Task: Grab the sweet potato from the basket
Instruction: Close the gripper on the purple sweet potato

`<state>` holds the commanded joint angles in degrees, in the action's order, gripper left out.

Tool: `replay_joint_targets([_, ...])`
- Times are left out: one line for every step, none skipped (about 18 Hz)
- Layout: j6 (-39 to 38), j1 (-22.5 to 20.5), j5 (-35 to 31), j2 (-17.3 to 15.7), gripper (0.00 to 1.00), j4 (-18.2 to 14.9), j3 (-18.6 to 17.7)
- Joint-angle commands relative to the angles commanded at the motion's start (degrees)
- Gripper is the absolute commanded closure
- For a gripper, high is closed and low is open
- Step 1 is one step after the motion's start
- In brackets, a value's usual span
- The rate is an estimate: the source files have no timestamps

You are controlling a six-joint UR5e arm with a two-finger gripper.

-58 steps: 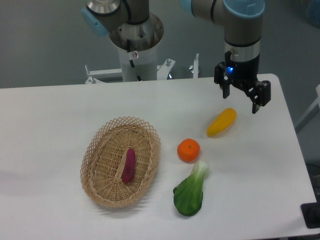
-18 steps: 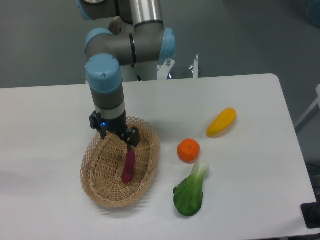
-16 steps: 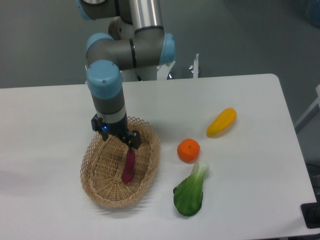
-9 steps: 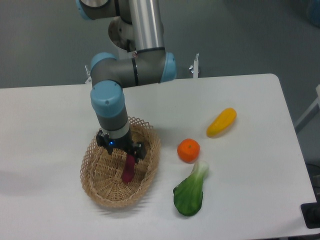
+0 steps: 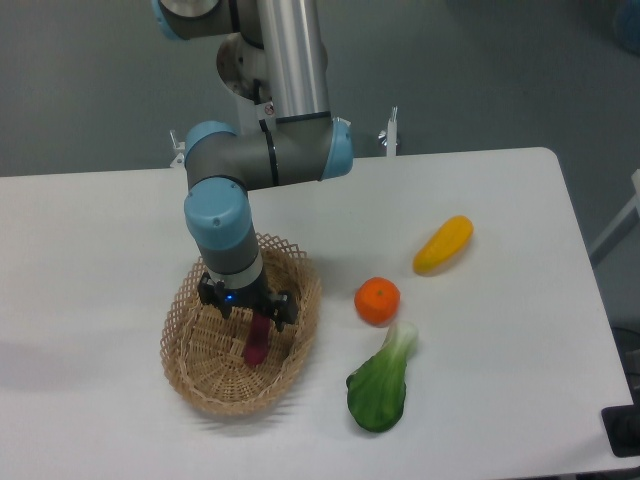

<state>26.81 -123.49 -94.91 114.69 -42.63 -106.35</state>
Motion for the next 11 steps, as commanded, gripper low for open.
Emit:
replay_joint_targets([0.09,0.00,-1.14,0.09,0.00,0.09,0.09])
replay_joint_targets([0.09,0.00,-1.59,0.09,0.12,0.09,0.09])
replay_joint_targets([0.09,0.09,-1.59,0.00,0.26,0.09,0.17])
replay_joint_targets([0.26,0.09,-1.59,-0.08,0.38,0.09,0.18])
replay_joint_targets([0.35,0.09,-1.59,-0.17,0.50,0.09,0.26])
replay_joint_targets([0.35,0.09,-1.59,-0.26,0.59,0.09,0.26])
replay_joint_targets([0.44,0.09,-1.59,-0.26,0.67,0.09,0.26])
replay_joint_targets([0.53,0.09,-1.59,-0.35,0.69,0.09,0.26])
replay_joint_targets([0.62,0.09,-1.50,-0.61,0.72,0.09,0.35])
replay_joint_targets([0.62,0.09,-1.59,-0.70,0.75,0.09,0.53])
replay_joint_targets([0.62,0.09,-1.59,-0.70,0.77,0.09,0.61])
